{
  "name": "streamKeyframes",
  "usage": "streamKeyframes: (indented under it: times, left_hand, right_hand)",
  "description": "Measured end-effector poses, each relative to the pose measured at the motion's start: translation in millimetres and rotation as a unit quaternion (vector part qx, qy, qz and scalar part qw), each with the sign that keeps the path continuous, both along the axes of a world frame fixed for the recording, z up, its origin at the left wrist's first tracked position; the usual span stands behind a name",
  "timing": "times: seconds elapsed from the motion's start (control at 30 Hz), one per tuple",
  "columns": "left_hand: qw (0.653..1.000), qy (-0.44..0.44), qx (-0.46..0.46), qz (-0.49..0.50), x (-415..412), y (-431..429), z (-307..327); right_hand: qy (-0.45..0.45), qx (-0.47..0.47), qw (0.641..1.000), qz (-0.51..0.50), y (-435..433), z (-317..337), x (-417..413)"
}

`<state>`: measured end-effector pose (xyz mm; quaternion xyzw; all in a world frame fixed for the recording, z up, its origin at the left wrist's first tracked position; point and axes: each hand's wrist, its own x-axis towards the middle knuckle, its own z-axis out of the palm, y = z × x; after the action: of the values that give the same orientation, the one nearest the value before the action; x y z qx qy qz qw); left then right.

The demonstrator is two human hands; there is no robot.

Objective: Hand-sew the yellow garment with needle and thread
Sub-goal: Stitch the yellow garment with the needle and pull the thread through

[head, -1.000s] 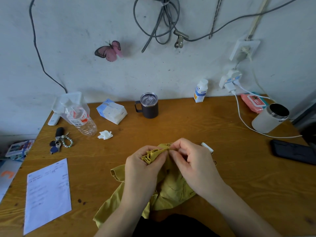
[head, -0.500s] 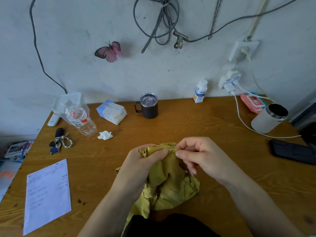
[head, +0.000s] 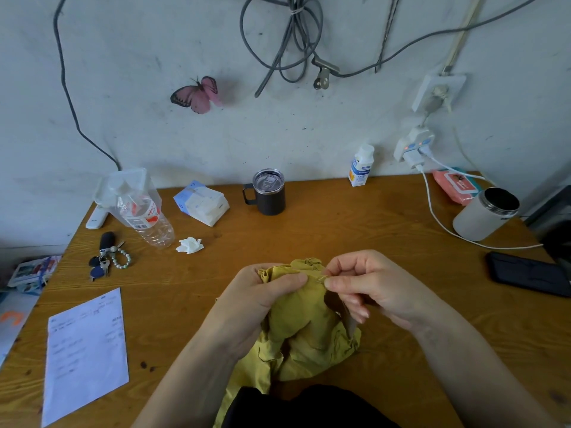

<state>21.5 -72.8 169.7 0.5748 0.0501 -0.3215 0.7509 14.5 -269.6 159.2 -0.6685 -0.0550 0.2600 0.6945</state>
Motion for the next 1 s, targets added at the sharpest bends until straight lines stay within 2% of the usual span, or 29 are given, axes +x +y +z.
streamKeyframes:
  times: [0.37, 0.47, 0.63, 1.0]
  left_hand:
    - [1.0, -0.001, -0.019, 0.007, -4, -8, -8]
    - [0.999, -0.008, -0.031, 0.023, -9, -12, -11]
    - [0.998, -0.02, -0.034, 0.045, -12, -15, -17]
    - [0.997, 0.007, -0.079, 0.001, -13, -13, -20]
  right_hand:
    - [0.069, 0.097, 0.993, -0.005, 0, -9, -4]
    - [0.043, 0.097, 0.994, -0.022, 4, -13, -7]
    - [-0.064, 0.032, 0.995, -0.063, 10, -19, -13]
    - [-0.084, 0.087, 0.99, -0.069, 18, -23, -11]
